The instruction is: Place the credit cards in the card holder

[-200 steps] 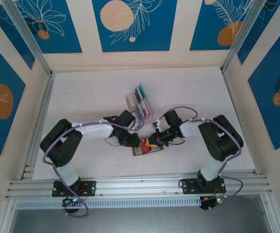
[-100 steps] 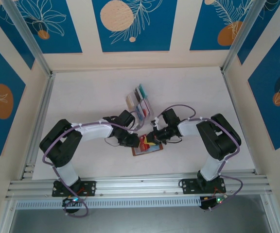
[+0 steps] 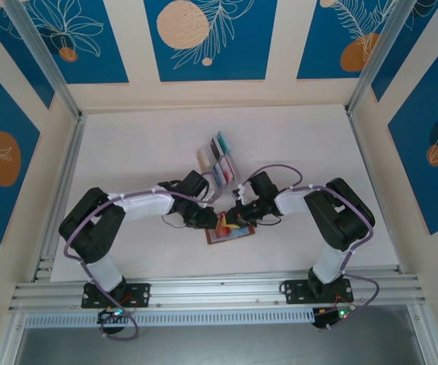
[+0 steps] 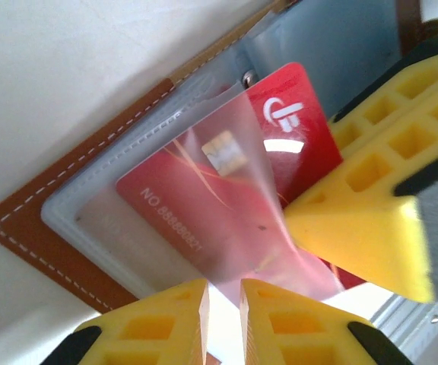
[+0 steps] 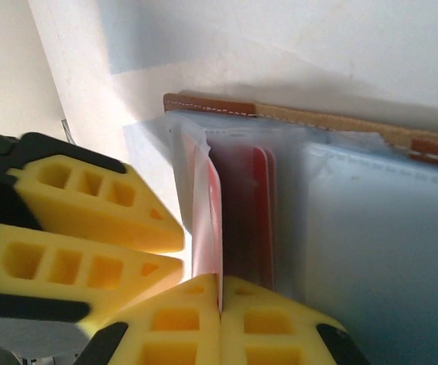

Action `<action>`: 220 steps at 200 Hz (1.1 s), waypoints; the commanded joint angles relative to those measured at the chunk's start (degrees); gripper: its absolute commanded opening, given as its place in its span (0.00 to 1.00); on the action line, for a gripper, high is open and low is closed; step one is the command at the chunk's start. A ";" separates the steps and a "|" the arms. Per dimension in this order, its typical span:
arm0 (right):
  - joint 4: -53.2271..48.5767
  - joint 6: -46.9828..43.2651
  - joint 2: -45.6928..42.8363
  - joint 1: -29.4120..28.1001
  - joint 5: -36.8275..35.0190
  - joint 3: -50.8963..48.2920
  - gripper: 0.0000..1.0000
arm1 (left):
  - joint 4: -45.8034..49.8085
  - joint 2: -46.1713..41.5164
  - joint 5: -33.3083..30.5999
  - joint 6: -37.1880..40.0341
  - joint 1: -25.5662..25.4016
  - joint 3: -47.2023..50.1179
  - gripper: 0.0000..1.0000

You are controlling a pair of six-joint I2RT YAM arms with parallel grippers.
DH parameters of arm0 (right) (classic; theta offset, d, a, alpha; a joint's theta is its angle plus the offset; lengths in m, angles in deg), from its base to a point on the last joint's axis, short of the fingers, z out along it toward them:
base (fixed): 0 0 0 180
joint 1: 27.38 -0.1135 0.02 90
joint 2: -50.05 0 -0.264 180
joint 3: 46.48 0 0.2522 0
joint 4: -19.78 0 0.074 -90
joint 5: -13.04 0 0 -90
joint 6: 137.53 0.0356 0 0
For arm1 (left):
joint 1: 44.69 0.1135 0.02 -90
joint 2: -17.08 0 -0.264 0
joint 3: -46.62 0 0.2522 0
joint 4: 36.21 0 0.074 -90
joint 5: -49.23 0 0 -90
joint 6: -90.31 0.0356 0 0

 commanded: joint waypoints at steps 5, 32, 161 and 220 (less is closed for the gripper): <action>-4.85 -0.72 0.95 -0.28 -3.66 -0.12 0.04 | -1.34 -5.23 4.24 -2.76 2.37 2.04 0.18; -6.45 -1.39 0.29 -0.34 -4.50 0.32 0.06 | -2.61 -9.84 5.57 -4.19 5.97 5.28 0.18; -6.93 -0.60 -0.83 -2.35 -6.00 0.91 0.07 | -8.78 -6.06 4.16 -3.75 6.33 13.92 0.19; -5.17 1.40 -0.81 -4.34 -6.10 1.76 0.11 | -13.56 -2.39 3.78 -6.76 3.98 13.24 0.18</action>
